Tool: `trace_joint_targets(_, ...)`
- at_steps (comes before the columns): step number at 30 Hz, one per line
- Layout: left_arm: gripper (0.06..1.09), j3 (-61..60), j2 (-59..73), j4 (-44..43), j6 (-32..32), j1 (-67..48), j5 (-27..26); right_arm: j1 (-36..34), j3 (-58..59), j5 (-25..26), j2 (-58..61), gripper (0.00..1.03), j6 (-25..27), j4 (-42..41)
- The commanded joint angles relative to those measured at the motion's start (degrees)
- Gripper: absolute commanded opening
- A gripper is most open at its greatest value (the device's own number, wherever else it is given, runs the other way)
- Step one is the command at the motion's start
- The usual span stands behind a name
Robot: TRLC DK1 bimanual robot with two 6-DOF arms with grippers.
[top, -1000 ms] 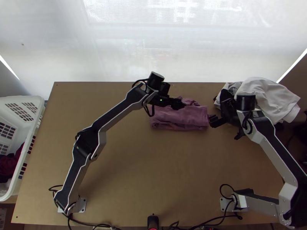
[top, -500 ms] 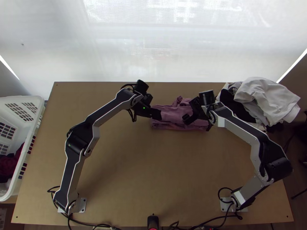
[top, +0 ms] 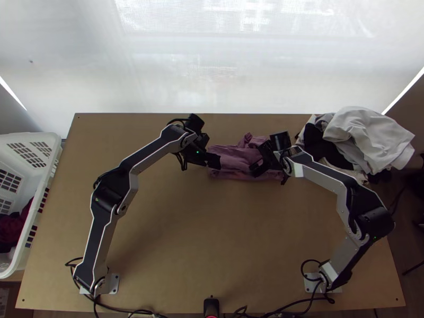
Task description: Fold the t-shirt
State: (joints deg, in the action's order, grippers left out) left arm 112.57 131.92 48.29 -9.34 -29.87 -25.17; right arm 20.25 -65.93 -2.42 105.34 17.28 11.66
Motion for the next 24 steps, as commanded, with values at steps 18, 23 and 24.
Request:
trace_joint_targets(18, 1.04, -7.5, -26.6, 7.0, 0.6, 7.5, -0.1, 10.4, 8.0, 6.6, -4.7, 0.98, 10.0, -7.5)
trace_joint_targets(23, 1.04, -11.5, -30.8, 7.5, 1.2, 9.6, -0.1, 11.2, 8.5, 6.8, -5.2, 0.98, 10.2, -7.4)
trace_joint_targets(24, 1.04, -11.9, -31.2, 7.7, 1.2, 9.7, -0.1, 11.5, 9.0, 6.8, -5.6, 0.98, 10.4, -7.4)
